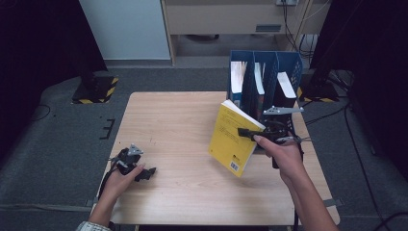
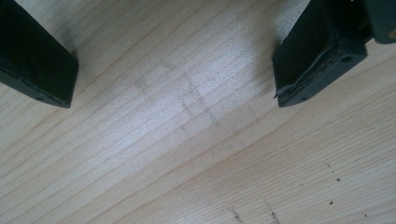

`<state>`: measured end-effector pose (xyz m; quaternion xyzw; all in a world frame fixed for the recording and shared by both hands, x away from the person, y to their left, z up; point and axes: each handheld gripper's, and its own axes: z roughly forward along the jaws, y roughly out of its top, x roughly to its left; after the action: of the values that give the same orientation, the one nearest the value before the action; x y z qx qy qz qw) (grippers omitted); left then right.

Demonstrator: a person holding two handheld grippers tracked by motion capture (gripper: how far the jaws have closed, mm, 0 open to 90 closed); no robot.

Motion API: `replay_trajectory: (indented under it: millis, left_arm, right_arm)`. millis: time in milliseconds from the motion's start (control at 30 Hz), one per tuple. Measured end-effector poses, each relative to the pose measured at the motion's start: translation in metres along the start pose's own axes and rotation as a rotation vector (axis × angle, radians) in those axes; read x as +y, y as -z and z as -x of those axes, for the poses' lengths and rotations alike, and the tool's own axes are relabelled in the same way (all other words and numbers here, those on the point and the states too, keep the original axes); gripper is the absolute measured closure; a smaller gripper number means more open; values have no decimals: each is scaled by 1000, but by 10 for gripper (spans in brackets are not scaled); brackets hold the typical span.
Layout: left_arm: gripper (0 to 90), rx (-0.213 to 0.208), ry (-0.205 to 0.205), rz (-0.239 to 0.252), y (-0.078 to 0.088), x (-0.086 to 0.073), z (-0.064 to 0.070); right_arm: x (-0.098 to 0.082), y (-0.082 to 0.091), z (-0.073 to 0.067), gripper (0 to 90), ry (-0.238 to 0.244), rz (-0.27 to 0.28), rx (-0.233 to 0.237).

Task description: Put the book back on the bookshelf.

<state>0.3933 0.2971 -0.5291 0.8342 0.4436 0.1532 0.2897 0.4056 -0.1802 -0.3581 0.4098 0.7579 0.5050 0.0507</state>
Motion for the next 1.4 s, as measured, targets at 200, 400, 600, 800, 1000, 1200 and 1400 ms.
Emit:
replay_trajectory:
  millis: [200,400,600,800,1000,1200,1400]
  left_arm:
    - [0,0,0,0,0,0,0]
    - [0,0,0,0,0,0,0]
    - [0,0,0,0,0,0,0]
    - [0,1,0,1,0,0,0]
    - [0,1,0,1,0,0,0]
    - [0,0,0,-1,0,0,0]
    - [0,1,0,0,0,0,0]
  right_arm:
    - [2,14,5,751,-10,13,-18]
    - [3,26,10,751,-27,29,-25]
    - [2,39,16,751,-52,44,-29]
    - [2,53,22,751,-70,58,-45]
    - [6,70,26,751,-96,81,-64]
    - [10,84,30,751,-115,105,-76]
    - [16,94,34,750,-125,113,-103]
